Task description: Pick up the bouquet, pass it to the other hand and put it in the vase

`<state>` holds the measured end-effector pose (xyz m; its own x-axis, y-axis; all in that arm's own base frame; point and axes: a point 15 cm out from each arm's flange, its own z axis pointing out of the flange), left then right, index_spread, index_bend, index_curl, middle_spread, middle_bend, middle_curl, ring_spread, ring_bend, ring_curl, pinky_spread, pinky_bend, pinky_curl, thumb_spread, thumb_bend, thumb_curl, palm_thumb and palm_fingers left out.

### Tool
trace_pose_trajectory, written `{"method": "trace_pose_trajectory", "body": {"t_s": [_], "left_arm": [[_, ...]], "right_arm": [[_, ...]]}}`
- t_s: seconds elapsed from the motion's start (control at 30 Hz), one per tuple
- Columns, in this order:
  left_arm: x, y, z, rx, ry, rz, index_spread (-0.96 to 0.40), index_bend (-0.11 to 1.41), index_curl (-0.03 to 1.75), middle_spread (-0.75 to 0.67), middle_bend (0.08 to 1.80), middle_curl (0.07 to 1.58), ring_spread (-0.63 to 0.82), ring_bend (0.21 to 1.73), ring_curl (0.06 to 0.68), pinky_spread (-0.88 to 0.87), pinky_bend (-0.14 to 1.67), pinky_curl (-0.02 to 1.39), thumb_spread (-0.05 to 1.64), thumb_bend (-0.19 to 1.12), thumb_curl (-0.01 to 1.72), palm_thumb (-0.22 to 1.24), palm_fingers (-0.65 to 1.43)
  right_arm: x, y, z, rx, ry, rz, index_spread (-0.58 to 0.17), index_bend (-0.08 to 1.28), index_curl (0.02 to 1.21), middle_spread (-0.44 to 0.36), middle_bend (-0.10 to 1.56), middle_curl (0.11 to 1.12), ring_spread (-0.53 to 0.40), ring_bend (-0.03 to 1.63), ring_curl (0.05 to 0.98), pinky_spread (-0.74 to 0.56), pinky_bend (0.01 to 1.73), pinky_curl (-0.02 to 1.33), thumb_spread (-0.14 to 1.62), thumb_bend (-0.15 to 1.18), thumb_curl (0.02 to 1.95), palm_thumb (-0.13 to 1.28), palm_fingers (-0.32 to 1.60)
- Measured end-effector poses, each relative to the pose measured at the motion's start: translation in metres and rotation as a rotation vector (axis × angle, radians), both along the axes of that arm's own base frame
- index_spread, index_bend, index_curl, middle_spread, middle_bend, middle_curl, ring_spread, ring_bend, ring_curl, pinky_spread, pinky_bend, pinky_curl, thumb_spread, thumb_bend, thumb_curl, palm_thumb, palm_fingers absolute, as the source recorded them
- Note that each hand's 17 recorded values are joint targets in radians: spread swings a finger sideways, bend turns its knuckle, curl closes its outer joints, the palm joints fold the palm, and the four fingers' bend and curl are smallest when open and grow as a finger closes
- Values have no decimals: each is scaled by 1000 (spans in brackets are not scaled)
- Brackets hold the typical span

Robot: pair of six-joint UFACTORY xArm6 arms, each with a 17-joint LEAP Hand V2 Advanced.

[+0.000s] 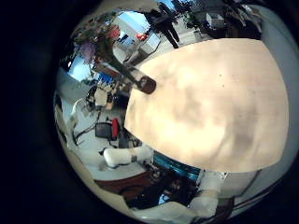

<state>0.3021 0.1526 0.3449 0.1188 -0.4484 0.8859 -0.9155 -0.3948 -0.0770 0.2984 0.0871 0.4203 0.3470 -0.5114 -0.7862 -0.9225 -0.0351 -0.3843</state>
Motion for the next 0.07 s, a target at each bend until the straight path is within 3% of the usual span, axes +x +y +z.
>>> {"method": "trace_pose_trajectory", "body": {"t_s": [0.07], "left_arm": [[-17,-13,-3,18,27,-20,47,124,218,581,165,249,679,484,160,781,301,198,803,-35,346,34,-142]], "right_arm": [[-2,-3,-7,-30,7,5,-343,178,329,13,224,348,125,579,187,452,586,213,1004,-23,511,745,320]]}}
